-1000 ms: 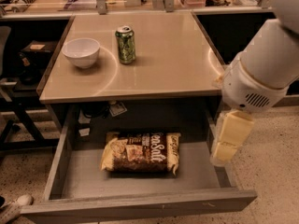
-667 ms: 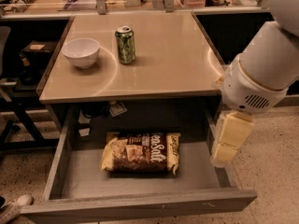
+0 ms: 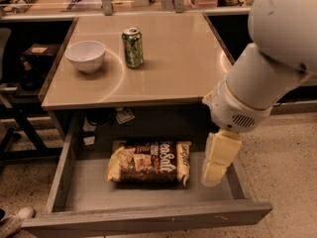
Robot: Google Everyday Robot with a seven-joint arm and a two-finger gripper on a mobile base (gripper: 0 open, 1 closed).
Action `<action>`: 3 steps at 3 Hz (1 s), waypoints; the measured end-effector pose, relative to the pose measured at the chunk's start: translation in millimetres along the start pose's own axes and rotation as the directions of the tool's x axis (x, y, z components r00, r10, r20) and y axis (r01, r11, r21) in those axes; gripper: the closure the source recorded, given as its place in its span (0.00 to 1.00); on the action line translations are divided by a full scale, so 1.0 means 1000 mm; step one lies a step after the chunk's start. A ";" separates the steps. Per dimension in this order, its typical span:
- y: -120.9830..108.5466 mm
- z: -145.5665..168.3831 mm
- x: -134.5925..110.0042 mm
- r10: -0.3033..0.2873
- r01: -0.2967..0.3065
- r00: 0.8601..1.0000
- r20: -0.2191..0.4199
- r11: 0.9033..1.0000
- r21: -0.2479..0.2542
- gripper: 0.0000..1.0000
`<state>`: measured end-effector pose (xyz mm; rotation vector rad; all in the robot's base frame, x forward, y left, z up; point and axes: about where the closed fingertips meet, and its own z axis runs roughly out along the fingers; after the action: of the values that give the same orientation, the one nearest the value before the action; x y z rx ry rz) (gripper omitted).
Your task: Pick brown chip bag from top drawer and place on counter
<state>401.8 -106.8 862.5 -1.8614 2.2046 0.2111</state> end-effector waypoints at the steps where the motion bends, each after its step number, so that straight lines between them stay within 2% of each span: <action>1: -0.001 0.039 -0.019 -0.014 0.015 1.000 0.025 0.999 -0.034 0.00; 3: -0.013 0.094 -0.036 -0.012 0.018 0.998 0.058 0.994 -0.107 0.00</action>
Offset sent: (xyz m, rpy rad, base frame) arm 0.0342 0.0666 -0.0911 0.1000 0.0740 0.0580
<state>428.8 -49.5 783.3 -1.9018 2.1803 0.3826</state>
